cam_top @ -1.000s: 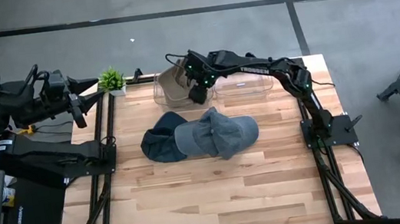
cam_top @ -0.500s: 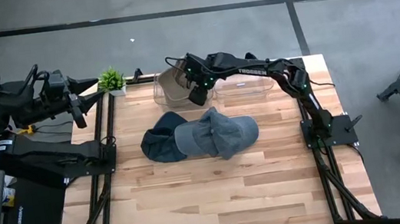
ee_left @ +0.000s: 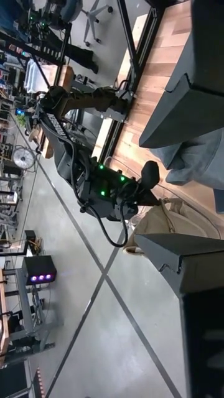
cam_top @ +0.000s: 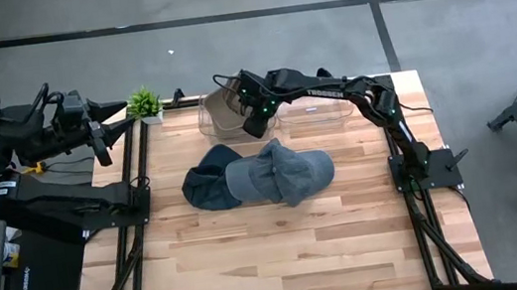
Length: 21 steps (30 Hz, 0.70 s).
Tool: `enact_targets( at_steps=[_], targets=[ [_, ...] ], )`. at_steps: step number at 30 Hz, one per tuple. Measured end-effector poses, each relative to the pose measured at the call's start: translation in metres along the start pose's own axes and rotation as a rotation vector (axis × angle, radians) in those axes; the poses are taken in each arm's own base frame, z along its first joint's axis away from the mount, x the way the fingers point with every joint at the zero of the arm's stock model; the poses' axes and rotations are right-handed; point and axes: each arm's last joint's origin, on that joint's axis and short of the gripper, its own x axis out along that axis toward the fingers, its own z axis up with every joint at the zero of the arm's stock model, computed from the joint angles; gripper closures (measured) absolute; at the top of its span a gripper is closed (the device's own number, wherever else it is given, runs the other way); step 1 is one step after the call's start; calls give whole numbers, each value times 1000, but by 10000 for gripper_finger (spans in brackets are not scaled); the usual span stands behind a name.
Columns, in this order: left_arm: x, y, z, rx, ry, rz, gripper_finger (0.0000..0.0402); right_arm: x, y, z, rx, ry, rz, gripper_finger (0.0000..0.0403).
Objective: Pick & Place hat
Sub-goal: Put the brown cap into the left transparent bin
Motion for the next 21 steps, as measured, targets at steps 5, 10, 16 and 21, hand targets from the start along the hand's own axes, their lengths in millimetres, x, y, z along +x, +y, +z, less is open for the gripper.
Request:
enact_targets(
  at_steps=[5, 10, 16, 21],
  targets=[
    [0, 0, 0, 0, 0, 0, 208, 0, 0, 3, 35, -25, 30, 400],
    [0, 0, 0, 0, 0, 1, 208, 0, 0, 3, 115, -21, 37, 401],
    [0, 0, 0, 0, 0, 1, 208, -9, 1, 4, 232, 1, 66, 402],
    [0, 0, 0, 0, 0, 1, 208, -23, 2, 14, 324, -29, 149, 402]
  ],
)
